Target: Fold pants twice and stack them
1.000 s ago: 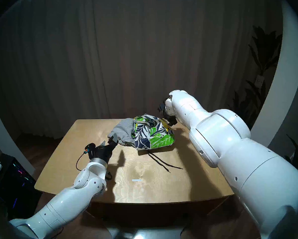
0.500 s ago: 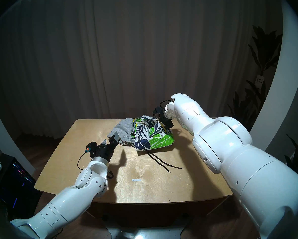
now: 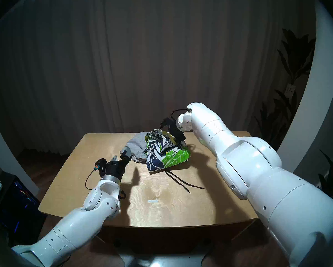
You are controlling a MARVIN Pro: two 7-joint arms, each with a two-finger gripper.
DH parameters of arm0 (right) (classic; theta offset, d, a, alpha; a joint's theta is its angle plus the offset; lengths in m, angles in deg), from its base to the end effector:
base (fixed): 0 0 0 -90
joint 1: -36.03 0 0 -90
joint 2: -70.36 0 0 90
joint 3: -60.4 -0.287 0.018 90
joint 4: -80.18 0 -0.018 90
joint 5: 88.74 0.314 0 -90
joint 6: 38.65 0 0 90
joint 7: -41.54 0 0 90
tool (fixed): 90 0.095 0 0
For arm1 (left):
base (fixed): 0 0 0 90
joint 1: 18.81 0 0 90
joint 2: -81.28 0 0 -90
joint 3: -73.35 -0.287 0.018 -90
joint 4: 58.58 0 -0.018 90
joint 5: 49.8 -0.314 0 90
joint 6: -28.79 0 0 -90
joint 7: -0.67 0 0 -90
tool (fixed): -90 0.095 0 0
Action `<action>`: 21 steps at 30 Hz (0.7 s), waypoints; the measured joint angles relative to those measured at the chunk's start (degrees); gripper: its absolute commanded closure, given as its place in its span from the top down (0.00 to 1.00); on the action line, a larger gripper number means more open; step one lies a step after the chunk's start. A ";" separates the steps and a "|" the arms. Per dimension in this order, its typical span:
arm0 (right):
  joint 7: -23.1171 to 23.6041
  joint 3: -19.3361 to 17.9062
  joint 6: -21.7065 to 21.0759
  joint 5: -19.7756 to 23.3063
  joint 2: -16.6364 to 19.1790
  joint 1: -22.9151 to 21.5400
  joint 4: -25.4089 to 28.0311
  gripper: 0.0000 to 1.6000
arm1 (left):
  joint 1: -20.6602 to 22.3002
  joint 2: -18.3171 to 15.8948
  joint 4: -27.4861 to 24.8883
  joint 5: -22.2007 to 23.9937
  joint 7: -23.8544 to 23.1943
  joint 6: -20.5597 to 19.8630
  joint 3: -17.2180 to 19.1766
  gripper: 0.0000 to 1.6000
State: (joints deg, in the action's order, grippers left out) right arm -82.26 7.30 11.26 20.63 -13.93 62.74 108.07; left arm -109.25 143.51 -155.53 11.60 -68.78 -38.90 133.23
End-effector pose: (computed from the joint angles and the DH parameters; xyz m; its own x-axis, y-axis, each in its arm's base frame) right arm 0.6185 0.0767 -0.2227 0.7867 -0.5967 0.1582 -0.3581 -0.6499 -0.6704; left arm 0.3795 -0.0237 -0.3204 0.0413 0.6294 0.7760 0.0247 -0.7771 0.6289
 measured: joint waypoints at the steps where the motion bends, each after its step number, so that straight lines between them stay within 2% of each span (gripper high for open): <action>1: -0.23 0.00 -0.18 0.01 0.42 0.26 0.74 1.00 | -0.03 0.00 -0.01 -0.06 0.10 0.05 0.04 1.00; 21: -5.67 -0.73 -3.93 1.86 6.64 6.76 15.48 1.00 | -0.13 0.19 -0.17 -0.82 1.16 0.41 0.02 1.00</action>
State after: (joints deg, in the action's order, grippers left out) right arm -87.93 6.57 7.33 22.50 -7.29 69.50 123.54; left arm -109.39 143.70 -155.70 10.78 -67.62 -38.49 133.24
